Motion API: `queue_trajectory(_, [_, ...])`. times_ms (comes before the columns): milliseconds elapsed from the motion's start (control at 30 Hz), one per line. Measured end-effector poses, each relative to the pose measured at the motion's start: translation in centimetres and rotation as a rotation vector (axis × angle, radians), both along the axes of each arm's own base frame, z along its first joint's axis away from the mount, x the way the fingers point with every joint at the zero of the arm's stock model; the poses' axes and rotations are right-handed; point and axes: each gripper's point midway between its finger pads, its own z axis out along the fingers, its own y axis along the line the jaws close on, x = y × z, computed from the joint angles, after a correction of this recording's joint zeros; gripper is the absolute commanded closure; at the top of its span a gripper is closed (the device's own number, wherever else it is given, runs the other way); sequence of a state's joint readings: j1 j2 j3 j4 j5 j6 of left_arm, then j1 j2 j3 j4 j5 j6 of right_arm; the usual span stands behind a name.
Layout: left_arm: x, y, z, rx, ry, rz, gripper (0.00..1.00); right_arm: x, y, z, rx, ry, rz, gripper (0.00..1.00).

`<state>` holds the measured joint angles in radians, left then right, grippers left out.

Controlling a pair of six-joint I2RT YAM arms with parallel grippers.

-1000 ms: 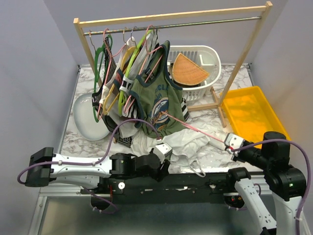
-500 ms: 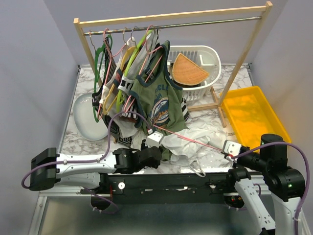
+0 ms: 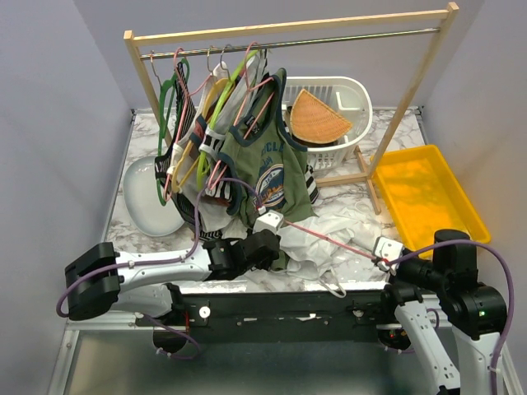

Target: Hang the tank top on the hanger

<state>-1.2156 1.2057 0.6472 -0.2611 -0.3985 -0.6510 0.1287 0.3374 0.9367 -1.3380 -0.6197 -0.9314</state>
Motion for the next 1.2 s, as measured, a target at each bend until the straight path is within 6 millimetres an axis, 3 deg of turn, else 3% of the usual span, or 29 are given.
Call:
queue_trajectory(133, [0.3,0.0,-1.1,0.031,0.009,-0.001,0.73,0.1,-0.2,-0.1,-0.002,0.008,-0.02,0.99])
queue_trajectory(267, [0.9,0.2,-2.0,0.056,0.013,0.011,0.94,-0.1,-0.2,-0.1,0.004,0.004,-0.027,1.0])
queue_trajectory(467, [1.6,0.7,-2.5,0.082,0.014,0.027,1.0,-0.1,-0.4,-0.1,0.002,0.004,-0.039,1.0])
queue_trajectory(533, [1.7,0.8,-2.3,0.078,0.012,0.028,0.97,-0.1,-0.4,-0.1,0.0,0.004,-0.041,1.0])
queue_trajectory(567, [1.7,0.8,-2.1,0.071,0.008,0.027,0.82,-0.1,-0.4,-0.1,0.0,0.004,-0.041,1.0])
queue_trajectory(667, [1.7,1.0,-0.1,0.006,-0.025,0.027,0.6,0.0,-0.5,-0.1,-0.001,0.004,-0.042,0.99])
queue_trajectory(700, [1.7,1.0,0.3,-0.011,-0.031,0.028,0.58,0.0,-0.5,-0.2,-0.002,0.004,-0.042,1.0])
queue_trajectory(800, [1.6,1.2,1.2,-0.047,-0.05,0.027,0.58,0.1,-0.6,-0.2,-0.01,0.006,-0.05,1.0])
queue_trajectory(900, [1.7,1.4,0.9,-0.04,-0.049,0.028,0.58,0.3,-0.9,-0.4,-0.028,0.007,-0.058,1.0])
queue_trajectory(1200, [2.1,1.6,-2.1,0.076,-0.016,0.028,0.59,0.9,-1.6,-0.6,-0.076,-0.002,-0.069,0.99])
